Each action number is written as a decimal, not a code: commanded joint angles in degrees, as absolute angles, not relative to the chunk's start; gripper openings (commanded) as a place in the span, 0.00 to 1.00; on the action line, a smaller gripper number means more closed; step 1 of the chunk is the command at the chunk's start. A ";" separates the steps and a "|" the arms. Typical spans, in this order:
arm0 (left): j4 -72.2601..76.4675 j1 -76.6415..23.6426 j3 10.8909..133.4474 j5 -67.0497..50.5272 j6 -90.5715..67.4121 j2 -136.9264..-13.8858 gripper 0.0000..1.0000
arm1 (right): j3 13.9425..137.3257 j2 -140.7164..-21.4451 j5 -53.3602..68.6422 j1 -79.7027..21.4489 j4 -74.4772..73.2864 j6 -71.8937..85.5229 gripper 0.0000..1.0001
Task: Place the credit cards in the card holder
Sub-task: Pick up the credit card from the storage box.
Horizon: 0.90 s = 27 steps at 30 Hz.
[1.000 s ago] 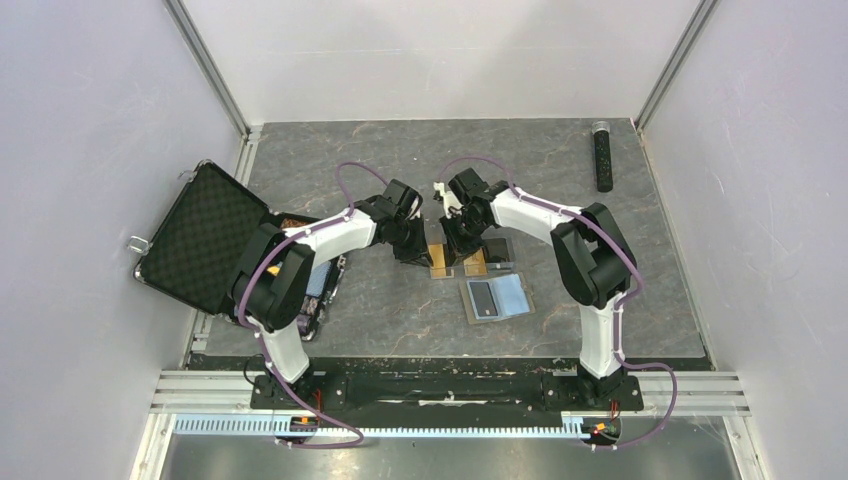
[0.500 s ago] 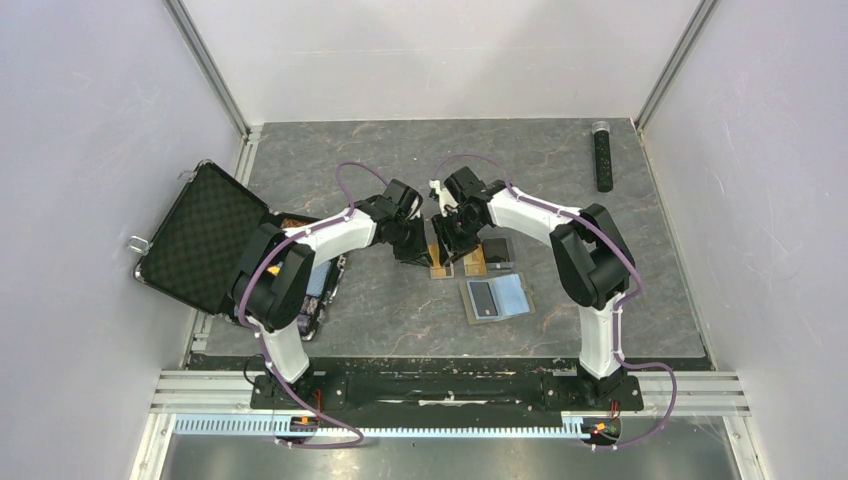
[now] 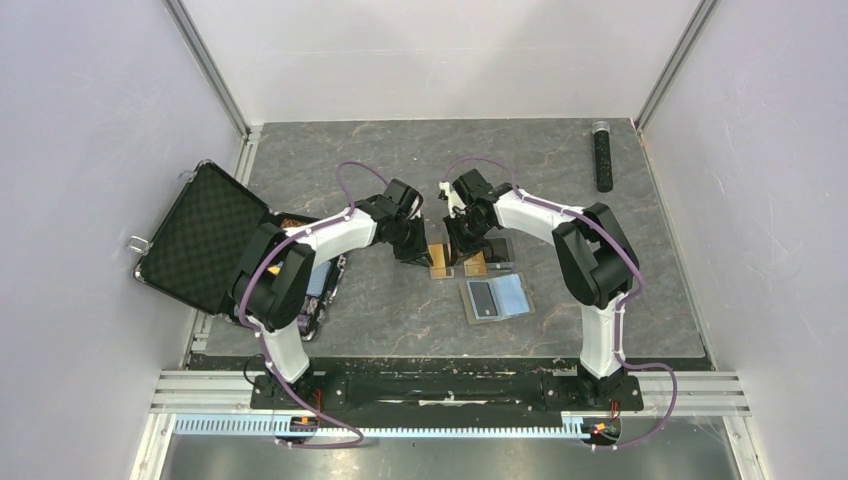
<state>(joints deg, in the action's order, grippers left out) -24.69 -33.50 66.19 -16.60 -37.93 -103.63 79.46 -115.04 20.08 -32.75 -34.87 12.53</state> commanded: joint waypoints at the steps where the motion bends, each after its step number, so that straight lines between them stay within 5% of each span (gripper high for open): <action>1: -25.58 -35.16 65.92 -16.29 -34.85 -106.96 0.07 | 79.05 -115.99 20.84 -34.10 -32.20 12.62 0.00; 27: -25.49 -35.51 65.74 -16.26 -34.74 -107.14 0.07 | 83.77 -113.46 18.79 -35.66 -36.74 11.12 0.06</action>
<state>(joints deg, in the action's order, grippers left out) -25.17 -33.52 66.61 -16.64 -37.45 -103.90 81.54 -114.91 18.06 -34.85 -37.15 11.94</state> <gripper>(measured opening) 0.108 0.041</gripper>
